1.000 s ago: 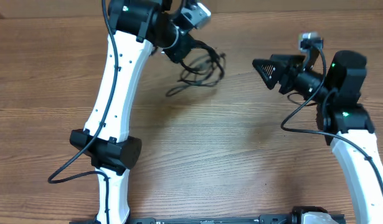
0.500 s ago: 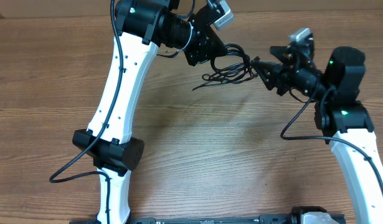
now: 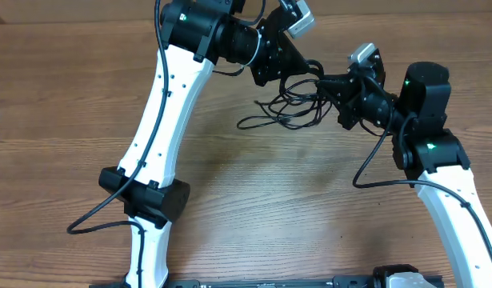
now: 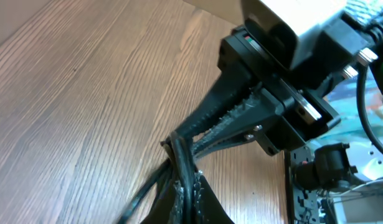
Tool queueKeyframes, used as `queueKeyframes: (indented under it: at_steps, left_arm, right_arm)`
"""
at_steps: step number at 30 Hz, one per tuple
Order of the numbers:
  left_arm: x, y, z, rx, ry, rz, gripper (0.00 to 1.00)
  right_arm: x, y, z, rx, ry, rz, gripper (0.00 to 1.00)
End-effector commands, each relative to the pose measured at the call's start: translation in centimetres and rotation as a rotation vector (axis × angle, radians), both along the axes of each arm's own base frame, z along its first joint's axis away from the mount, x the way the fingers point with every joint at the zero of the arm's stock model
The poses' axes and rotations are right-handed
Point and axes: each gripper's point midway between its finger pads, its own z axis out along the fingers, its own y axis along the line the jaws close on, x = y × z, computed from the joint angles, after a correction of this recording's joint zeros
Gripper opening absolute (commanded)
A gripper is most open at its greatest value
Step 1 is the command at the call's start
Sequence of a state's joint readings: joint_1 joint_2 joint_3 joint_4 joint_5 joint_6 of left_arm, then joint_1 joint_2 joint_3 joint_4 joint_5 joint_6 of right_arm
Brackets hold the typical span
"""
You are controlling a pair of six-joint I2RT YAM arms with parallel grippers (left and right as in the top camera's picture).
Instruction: Untangle cables
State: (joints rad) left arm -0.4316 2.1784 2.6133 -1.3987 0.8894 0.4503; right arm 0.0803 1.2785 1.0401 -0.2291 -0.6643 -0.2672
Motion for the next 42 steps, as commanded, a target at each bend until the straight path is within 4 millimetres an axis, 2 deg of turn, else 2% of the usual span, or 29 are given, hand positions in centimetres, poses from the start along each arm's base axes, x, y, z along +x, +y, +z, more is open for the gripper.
queueKeyframes:
  at_steps: [1,6,11,15,17,20,23,28,29,31,35,37,42]
  left_arm:
    - [-0.6,0.0,2.4,-0.035,-0.003,0.033,0.04]
    - [3.8,1.9,0.8,0.103,0.006,0.330,0.04]
    - [7.6,5.8,-0.8,0.242,0.017,0.686,0.04]
    - [8.9,8.3,-1.5,0.298,0.045,0.887,0.04]
    - [9.0,9.7,-2.0,0.330,0.078,0.991,0.04]
    - [8.9,10.7,-2.5,0.355,0.108,1.061,0.04]
    - [8.5,10.8,-2.8,0.370,0.124,1.061,0.04]
    - [7.9,10.3,-3.1,0.368,0.153,1.020,0.04]
    - [7.6,9.7,-3.0,0.360,0.153,0.971,0.04]
    - [6.7,7.8,-2.7,0.328,0.138,0.811,0.04]
    - [5.7,6.3,-2.4,0.297,0.125,0.677,0.04]
    - [4.7,5.0,-1.9,0.260,0.108,0.558,0.04]
    - [3.3,3.6,-1.1,0.193,0.142,0.456,0.04]
  right_arm:
    - [0.4,-0.7,0.1,-0.019,0.012,-0.046,0.04]
    - [-1.5,0.4,-1.0,0.013,0.101,0.039,0.04]
    - [-3.4,1.7,-1.2,0.049,0.136,0.159,0.04]
    - [-4.2,2.3,-0.9,0.076,0.147,0.207,0.04]
    - [-4.2,2.3,-0.9,0.084,0.156,0.204,0.04]
    - [-4.2,2.3,-0.8,0.104,0.182,0.191,0.04]
    - [-3.1,1.4,-1.4,0.120,0.247,0.084,0.04]
    - [-0.8,-1.3,-2.8,0.129,0.336,-0.177,0.04]
    - [-0.4,-2.0,-3.1,0.129,0.349,-0.233,0.05]
    - [0.4,-3.5,-3.7,0.135,0.379,-0.357,0.16]
    - [0.3,-3.6,-3.9,0.135,0.392,-0.365,0.32]
    - [-0.2,-2.9,-3.8,0.150,0.402,-0.319,0.40]
    - [-1.3,-1.0,-3.1,0.106,0.333,-0.144,0.44]
